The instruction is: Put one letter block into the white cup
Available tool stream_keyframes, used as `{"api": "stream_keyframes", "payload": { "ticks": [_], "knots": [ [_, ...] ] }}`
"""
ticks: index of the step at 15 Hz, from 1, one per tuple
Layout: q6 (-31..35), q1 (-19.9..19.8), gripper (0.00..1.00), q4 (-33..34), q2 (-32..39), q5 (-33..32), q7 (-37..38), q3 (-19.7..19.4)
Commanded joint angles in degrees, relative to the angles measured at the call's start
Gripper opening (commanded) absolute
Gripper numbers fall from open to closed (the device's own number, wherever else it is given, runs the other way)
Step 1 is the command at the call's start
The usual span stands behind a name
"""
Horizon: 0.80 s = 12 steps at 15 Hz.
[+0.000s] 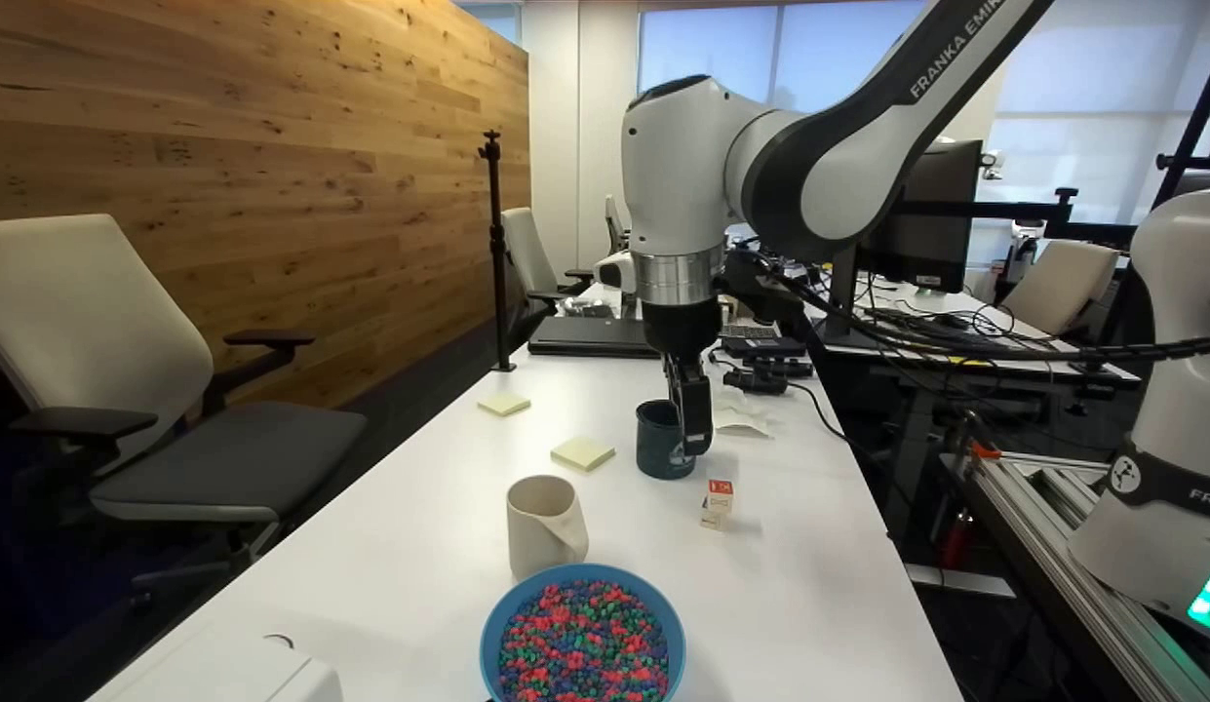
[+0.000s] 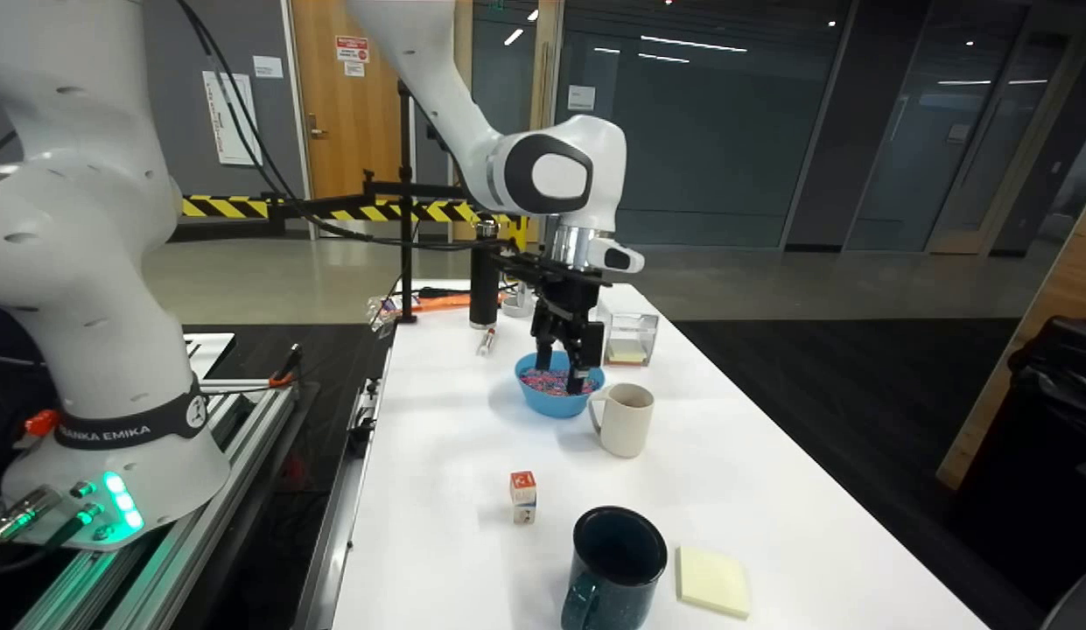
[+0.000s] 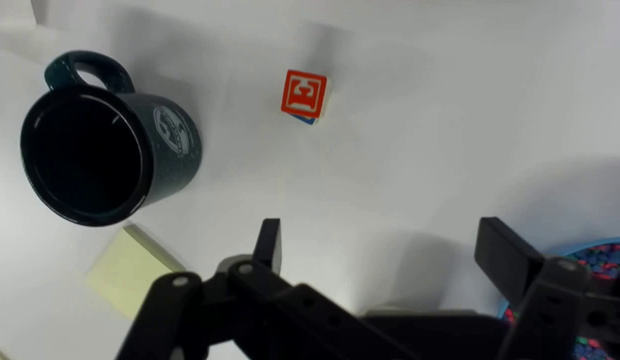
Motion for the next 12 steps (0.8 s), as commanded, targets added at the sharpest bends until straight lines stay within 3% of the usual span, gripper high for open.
{"api": "stream_keyframes", "payload": {
  "ticks": [1, 12],
  "knots": [
    [1.6, -1.5, 1.00, -6.9, -6.9, 2.3, 0.5, 0.4],
    [1.2, -2.4, 1.00, -10.0, -10.8, 4.2, 1.5, 0.5]
  ]
}}
